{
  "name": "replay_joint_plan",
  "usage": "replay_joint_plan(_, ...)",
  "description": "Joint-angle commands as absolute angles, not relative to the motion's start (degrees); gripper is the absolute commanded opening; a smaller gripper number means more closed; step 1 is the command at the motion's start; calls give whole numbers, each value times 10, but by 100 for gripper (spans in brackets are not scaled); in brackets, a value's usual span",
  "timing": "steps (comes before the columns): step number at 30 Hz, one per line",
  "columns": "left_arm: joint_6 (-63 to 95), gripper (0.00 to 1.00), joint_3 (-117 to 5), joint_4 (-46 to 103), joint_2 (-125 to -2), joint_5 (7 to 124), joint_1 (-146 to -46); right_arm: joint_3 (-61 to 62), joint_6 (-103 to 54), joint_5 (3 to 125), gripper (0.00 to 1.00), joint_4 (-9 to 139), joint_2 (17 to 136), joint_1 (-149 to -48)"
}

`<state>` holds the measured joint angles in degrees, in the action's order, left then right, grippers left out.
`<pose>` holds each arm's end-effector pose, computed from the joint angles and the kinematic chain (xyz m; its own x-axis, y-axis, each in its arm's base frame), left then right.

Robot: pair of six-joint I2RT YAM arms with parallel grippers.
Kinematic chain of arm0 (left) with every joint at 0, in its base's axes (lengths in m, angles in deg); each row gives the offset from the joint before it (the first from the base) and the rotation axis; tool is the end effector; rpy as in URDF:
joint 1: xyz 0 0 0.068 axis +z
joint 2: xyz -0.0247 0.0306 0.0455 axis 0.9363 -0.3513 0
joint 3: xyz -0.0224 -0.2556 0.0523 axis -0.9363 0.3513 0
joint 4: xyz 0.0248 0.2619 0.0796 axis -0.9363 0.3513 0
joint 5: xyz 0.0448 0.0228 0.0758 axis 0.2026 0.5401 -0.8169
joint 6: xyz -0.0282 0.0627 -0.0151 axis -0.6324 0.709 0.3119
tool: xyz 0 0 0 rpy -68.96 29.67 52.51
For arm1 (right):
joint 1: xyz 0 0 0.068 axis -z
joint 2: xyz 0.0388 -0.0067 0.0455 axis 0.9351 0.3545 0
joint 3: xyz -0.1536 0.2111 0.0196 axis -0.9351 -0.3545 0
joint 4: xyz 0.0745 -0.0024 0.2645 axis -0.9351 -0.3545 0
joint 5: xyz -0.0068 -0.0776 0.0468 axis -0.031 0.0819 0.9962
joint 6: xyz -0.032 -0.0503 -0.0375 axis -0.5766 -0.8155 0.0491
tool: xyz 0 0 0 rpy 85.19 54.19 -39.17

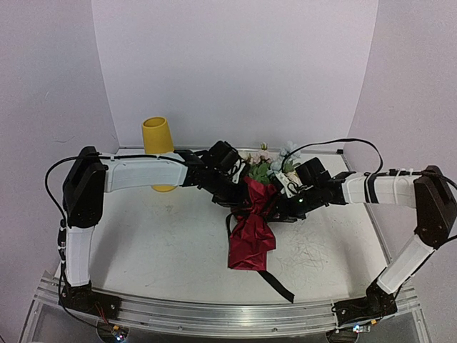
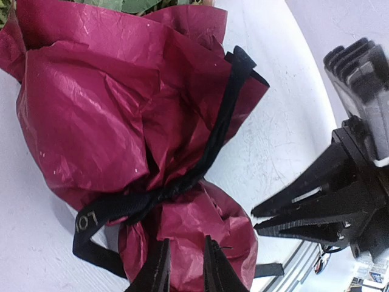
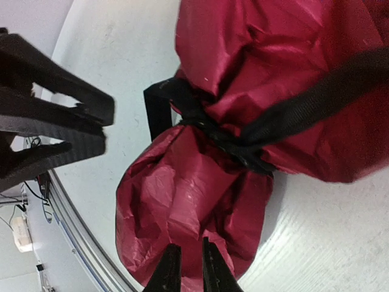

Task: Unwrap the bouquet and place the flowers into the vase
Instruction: Adjust the fake flower at the center of the board.

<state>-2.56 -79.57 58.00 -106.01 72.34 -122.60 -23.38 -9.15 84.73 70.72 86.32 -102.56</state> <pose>0.2792 -0.3980 0.1968 -0.8346 0.2980 -0.4634 0.5240 0.6889 -0.5008 0.2906 0.2243 0.1804 -0.7422 -0.0884 -0.6643 -0.5760 0.5909 0.5649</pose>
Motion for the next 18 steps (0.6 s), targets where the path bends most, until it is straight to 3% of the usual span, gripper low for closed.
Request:
replay_joint_plan(1, -20, 18, -822, 565, -1076, 726, -1219, -182, -81, 876, 4, 726, 895, -1025)
replay_joint_plan(3, -22, 18, -821, 564, -1078, 718, -1219, -165, -80, 878, 0, 729, 910, -1027)
replay_joint_plan(18, -13, 15, -834, 564, -1094, 717, -1203, -139, -82, 862, 0, 712, 1017, -1030)
